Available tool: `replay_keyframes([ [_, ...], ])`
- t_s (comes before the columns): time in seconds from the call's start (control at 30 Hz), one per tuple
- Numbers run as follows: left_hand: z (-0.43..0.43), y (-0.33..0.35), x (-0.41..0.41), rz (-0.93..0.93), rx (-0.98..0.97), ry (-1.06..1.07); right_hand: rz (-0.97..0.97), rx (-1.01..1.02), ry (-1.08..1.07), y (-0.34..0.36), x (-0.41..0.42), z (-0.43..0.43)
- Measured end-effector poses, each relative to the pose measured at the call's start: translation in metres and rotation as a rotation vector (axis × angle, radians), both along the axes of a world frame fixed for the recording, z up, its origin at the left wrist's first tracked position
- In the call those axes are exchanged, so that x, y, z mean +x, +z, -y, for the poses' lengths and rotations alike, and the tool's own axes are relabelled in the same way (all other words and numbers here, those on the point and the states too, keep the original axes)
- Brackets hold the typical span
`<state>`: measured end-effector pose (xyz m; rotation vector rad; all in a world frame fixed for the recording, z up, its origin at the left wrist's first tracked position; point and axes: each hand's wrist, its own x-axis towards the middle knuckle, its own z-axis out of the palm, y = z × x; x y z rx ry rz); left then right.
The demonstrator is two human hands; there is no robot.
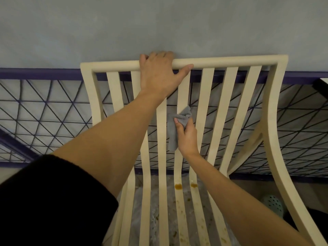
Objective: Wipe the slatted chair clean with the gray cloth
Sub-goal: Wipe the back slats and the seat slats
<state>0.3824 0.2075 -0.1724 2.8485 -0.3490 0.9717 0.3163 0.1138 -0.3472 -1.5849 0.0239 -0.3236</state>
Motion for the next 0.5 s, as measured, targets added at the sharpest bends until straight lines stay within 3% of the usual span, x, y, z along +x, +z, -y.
replay_keyframes([
  [0.5,0.0,-0.007,0.002,0.055,-0.016,0.014,-0.093,0.009,0.03,-0.035,-0.018,0.0],
])
